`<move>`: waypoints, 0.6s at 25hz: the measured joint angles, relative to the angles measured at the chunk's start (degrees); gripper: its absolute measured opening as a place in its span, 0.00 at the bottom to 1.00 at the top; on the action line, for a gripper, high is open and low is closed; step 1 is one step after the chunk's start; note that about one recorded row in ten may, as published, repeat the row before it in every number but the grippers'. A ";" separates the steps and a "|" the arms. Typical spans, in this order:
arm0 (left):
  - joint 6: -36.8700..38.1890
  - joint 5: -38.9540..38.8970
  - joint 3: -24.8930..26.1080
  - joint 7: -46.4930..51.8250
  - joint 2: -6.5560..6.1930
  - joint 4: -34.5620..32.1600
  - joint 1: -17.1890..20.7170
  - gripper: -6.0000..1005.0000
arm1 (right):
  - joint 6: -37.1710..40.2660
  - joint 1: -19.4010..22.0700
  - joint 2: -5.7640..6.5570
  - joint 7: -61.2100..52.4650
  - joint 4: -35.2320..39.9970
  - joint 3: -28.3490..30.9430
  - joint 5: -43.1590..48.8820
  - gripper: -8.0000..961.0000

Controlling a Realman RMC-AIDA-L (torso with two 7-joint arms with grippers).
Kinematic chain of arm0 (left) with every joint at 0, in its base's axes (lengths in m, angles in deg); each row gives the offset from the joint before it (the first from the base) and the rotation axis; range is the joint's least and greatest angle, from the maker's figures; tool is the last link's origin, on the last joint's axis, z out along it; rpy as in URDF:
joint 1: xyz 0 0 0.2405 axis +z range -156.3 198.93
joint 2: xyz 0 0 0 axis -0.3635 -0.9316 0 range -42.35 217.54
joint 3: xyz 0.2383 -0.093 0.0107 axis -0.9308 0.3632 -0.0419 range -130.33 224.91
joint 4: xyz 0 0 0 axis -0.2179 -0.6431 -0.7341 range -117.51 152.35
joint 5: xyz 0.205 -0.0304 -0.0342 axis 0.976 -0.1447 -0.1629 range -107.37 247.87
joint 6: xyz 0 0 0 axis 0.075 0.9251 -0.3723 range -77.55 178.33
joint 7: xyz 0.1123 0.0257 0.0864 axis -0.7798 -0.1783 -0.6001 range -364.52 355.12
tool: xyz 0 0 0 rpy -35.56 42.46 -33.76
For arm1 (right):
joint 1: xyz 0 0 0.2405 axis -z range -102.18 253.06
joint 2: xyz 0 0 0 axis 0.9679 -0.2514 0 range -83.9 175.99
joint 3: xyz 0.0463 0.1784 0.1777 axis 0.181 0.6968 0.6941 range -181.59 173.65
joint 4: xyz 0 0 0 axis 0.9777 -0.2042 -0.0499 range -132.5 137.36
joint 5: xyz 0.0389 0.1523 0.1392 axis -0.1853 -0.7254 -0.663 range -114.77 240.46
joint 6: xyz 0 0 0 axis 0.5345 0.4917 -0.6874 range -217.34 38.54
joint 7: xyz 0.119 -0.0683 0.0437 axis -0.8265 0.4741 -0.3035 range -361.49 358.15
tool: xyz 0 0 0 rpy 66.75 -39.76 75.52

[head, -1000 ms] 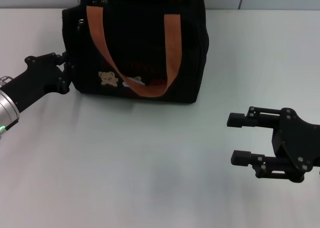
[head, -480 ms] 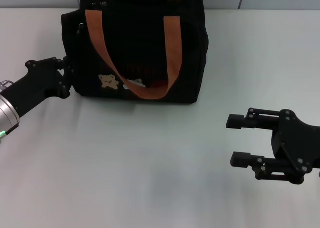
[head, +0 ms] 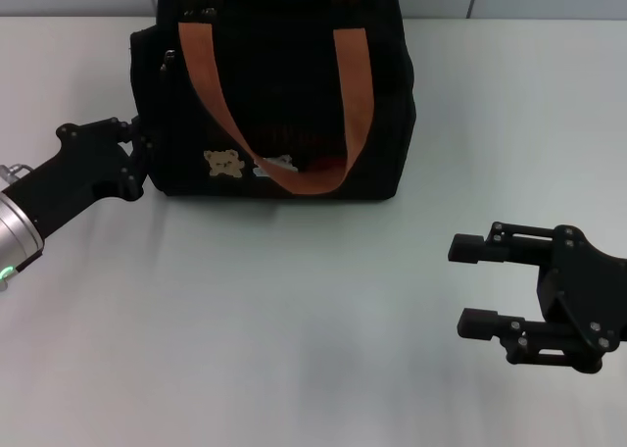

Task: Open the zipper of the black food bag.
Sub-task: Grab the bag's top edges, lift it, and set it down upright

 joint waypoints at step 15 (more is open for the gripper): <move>3.01 0.23 0.03 0.53 -0.18 -0.32 0.26 0.11 | -0.30 -0.17 -0.02 1.04 -0.63 0.00 -0.24 0.71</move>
